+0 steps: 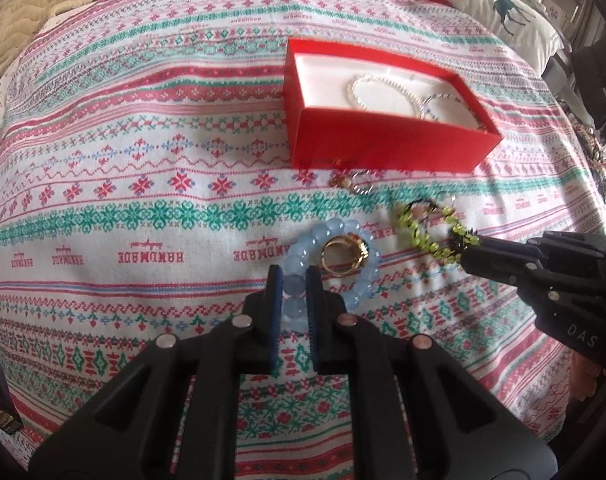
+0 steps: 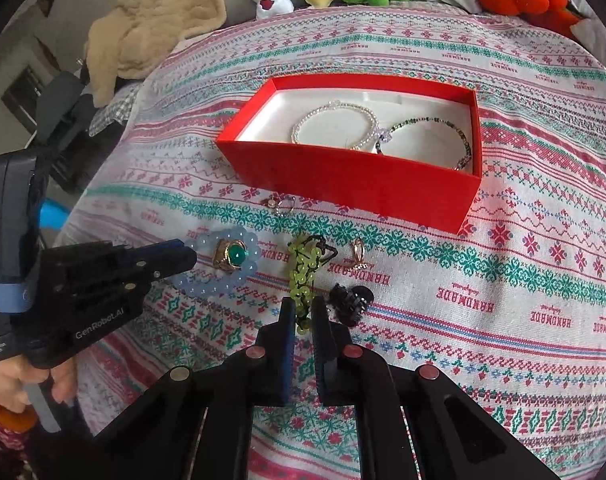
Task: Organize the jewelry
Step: 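Carry both bracelets into the red box with the left and right grippers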
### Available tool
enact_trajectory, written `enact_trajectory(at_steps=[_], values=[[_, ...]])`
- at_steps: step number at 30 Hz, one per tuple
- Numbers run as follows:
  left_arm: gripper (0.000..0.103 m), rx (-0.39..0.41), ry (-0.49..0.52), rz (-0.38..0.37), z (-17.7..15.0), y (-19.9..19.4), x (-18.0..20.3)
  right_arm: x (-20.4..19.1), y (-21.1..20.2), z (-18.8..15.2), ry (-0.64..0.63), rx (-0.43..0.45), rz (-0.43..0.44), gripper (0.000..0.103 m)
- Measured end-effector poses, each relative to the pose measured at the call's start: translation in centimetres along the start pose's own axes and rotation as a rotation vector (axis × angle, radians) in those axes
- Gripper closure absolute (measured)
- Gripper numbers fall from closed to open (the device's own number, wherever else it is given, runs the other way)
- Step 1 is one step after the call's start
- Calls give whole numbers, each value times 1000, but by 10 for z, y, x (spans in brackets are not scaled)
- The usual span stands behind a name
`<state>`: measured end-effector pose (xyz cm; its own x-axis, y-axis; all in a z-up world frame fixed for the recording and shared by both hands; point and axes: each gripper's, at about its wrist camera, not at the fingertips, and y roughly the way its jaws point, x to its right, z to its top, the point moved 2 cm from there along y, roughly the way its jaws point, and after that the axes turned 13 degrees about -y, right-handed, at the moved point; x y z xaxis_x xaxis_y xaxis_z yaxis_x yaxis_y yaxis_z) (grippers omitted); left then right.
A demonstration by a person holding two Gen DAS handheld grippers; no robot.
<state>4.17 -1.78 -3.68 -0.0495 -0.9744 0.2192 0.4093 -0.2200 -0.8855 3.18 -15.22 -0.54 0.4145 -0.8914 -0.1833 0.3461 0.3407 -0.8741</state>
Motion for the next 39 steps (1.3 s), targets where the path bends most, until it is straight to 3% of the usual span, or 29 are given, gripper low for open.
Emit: enact_trajectory(at_steps=[9, 24, 39], values=[[90, 41, -19, -83, 5, -31, 2, -3, -23, 10, -7, 55, -3, 95], [90, 107, -42, -157, 26, -56, 31, 3, -60, 28, 14, 152, -13, 95], [90, 218, -71, -282, 57, -79, 66, 40, -82, 48, 96, 231, -41, 95]])
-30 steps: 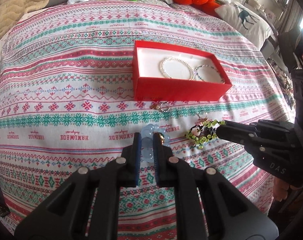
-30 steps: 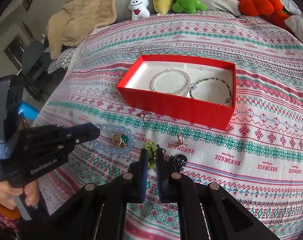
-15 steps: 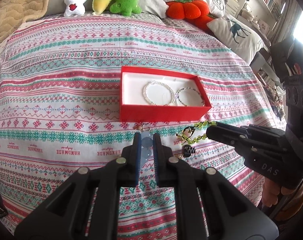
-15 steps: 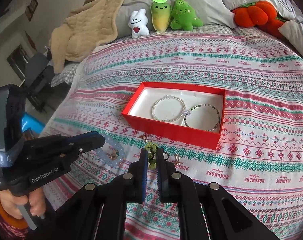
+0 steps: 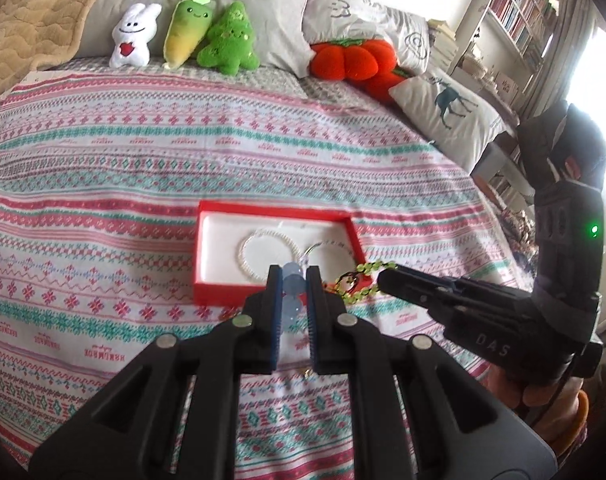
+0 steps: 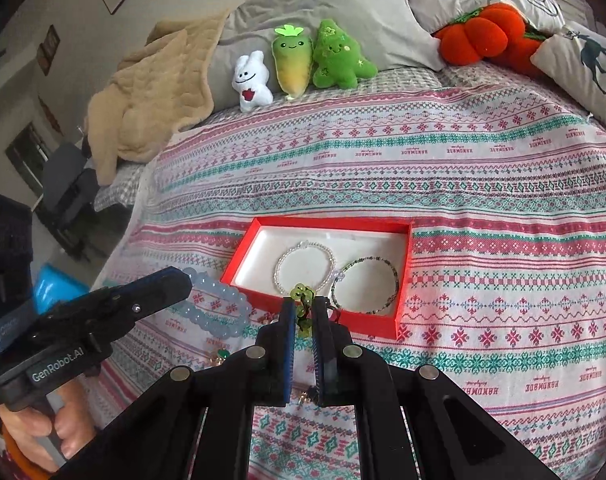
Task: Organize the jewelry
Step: 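Carry both bracelets into the red box with the left and right grippers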
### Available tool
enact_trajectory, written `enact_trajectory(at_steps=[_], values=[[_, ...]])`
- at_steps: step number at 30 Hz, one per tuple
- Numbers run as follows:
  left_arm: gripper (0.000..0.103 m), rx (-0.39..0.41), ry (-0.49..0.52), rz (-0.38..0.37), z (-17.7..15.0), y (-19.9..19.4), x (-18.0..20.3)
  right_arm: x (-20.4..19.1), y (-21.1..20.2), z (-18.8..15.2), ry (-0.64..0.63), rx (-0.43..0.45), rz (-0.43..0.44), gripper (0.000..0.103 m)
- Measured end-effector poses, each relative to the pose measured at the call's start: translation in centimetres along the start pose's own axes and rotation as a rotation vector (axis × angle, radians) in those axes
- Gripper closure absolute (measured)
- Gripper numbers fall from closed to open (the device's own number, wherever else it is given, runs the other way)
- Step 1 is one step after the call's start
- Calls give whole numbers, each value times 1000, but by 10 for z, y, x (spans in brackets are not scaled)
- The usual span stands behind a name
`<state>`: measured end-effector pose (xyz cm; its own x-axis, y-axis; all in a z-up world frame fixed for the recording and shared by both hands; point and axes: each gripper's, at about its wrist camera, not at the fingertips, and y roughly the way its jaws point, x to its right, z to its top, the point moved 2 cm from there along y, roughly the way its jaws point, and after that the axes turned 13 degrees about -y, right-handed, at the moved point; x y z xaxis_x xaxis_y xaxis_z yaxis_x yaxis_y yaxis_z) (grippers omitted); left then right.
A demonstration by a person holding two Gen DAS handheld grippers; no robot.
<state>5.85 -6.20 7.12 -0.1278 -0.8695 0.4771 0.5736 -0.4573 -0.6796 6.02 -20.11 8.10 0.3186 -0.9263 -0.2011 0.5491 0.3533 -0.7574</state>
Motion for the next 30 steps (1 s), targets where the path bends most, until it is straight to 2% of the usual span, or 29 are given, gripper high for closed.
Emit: enact_trajectory(at_steps=[6, 14, 16, 22, 30], values=[[90, 40, 4, -64, 12, 7, 19, 12, 0, 10, 22, 26, -13, 95], [90, 11, -42, -152, 18, 40, 26, 25, 4, 20, 54, 53, -49, 95], [90, 0, -57, -138, 18, 50, 20, 27, 6, 21, 62, 57, -59, 95], [90, -16, -69, -21, 17, 69, -9, 27, 20, 23, 64, 37, -69, 95], [90, -16, -50, 102, 16, 78, -29, 3, 42, 27, 15, 5, 2, 95]])
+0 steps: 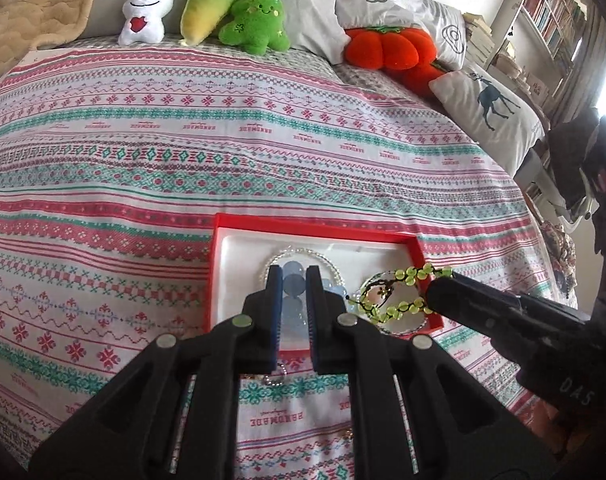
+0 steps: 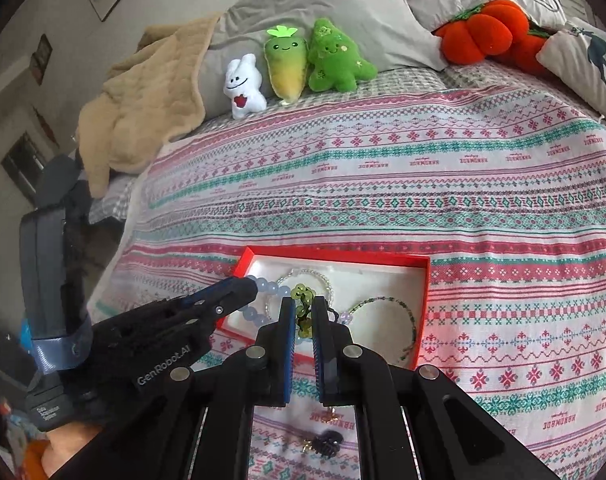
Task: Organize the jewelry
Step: 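Carry both bracelets into the red box with the left and right grippers, then open both grippers in the box and withdraw them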
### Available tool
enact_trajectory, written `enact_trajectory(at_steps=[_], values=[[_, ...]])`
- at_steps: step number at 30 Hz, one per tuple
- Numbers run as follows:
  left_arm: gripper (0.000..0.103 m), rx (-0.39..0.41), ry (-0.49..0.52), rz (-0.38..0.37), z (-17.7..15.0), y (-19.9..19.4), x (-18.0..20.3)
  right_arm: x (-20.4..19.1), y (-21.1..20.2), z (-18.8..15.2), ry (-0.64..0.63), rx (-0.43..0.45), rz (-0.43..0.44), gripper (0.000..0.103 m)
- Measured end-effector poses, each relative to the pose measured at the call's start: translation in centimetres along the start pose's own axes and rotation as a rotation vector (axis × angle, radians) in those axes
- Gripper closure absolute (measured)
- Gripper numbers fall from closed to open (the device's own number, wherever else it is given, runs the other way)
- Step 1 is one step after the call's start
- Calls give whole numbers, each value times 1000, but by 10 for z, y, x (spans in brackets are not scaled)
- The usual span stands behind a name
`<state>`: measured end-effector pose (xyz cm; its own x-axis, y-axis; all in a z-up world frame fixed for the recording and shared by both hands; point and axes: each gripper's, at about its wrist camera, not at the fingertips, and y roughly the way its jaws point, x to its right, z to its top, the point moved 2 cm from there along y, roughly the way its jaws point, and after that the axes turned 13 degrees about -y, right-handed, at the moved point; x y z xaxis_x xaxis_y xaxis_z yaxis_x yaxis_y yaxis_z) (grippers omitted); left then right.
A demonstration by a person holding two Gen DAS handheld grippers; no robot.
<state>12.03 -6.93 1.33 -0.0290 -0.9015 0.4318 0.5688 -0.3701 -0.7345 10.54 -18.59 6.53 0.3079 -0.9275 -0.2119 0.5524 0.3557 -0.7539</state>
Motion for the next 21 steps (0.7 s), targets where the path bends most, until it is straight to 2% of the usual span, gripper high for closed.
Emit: enact_trajectory(at_steps=[3, 8, 14, 17, 18, 20, 21], values=[[90, 3, 21, 37, -2, 4, -1, 0, 8, -3, -16, -26, -28, 95], [90, 5, 40, 71, -3, 9, 0, 22, 17, -12, -12, -96, -126, 95], [90, 6, 43, 79, -1, 11, 1, 32, 20, -14, -4, -117, -139, 94], [89, 10, 49, 97, -1, 7, 3, 32, 19, -13, 6, -125, -136, 89], [88, 13, 54, 98, 0, 4, 4, 31, 18, -12, 7, -131, -130, 89], [73, 13, 61, 92, 0, -3, 8, 30, 14, -12, 0, -131, -127, 88], [68, 15, 64, 94, 0, -6, 9, 29, 11, -12, -3, -130, -129, 88]])
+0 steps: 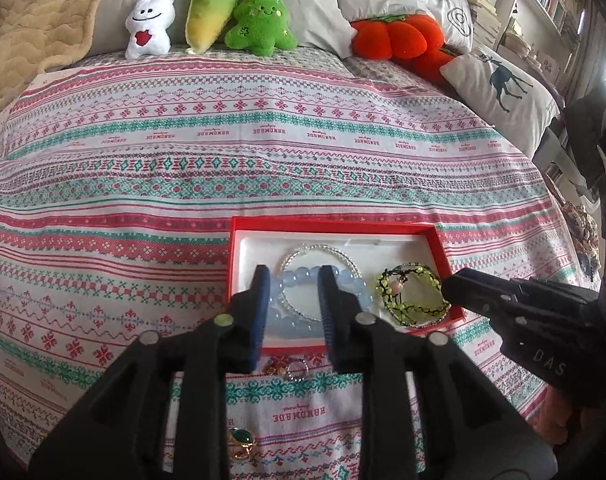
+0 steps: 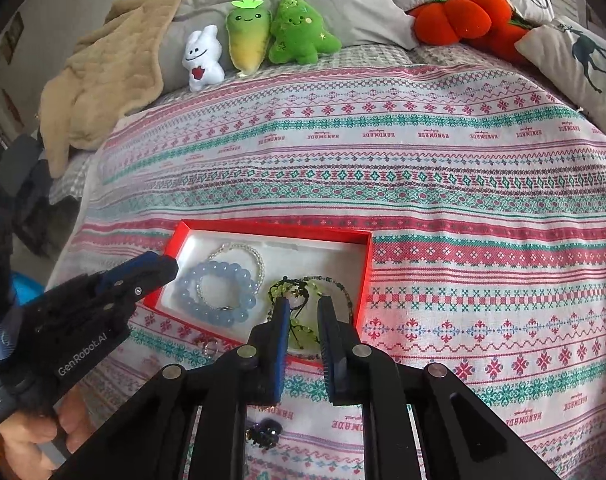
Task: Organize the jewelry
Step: 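Open both grippers in the box and withdraw them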
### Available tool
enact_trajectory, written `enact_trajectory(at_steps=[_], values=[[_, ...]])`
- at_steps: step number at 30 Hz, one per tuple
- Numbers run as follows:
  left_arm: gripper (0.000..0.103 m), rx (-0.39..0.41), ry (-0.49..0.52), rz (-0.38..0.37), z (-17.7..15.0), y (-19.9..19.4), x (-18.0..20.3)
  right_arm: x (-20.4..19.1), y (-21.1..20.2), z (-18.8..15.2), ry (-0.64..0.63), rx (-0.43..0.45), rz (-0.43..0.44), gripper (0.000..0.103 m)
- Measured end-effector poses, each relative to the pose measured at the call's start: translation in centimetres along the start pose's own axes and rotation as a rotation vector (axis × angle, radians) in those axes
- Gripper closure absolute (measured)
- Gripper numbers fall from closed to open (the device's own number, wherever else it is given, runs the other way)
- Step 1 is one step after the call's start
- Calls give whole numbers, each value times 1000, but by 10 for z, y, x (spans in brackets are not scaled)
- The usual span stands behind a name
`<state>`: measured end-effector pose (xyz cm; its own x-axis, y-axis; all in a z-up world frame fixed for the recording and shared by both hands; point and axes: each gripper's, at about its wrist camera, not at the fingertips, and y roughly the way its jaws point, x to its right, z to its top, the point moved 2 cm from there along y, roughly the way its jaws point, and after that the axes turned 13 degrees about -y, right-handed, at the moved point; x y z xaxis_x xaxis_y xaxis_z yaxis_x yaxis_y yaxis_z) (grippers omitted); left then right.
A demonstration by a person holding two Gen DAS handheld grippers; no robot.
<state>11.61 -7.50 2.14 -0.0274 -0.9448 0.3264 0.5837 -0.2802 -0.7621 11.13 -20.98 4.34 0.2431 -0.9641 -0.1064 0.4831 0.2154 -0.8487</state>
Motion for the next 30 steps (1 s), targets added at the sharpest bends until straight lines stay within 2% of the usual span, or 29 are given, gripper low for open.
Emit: enact_trajectory(at_steps=[2, 5, 8, 9, 10, 14, 19, 26, 30], values=[[56, 3, 13, 10, -2, -7, 0, -1, -5, -1, -6, 1, 4, 86], [44, -9, 28, 27, -7, -13, -2, -4, -12, -5, -23, -1, 10, 80], [35, -13, 38, 53, -13, -20, -6, -9, -20, -10, -51, -1, 7, 66], [34, -14, 40, 61, -15, -22, -8, -11, -22, -13, -55, 1, 7, 45], [33, -18, 41, 66, -18, -24, -11, -12, -26, -15, -57, 8, 7, 30], [23, -24, 44, 86, -27, -34, -17, -21, -40, -23, -84, 26, 7, 30], [19, -14, 62, 116, -38, -47, -22, -29, -49, -33, -105, 25, 1, 29], [5, -26, 60, 148, -53, -57, -31, -41, -58, -46, -129, 29, -13, 25], [1, -28, 68, 162, -60, -61, -38, -41, -61, -54, -112, 28, -18, 20]])
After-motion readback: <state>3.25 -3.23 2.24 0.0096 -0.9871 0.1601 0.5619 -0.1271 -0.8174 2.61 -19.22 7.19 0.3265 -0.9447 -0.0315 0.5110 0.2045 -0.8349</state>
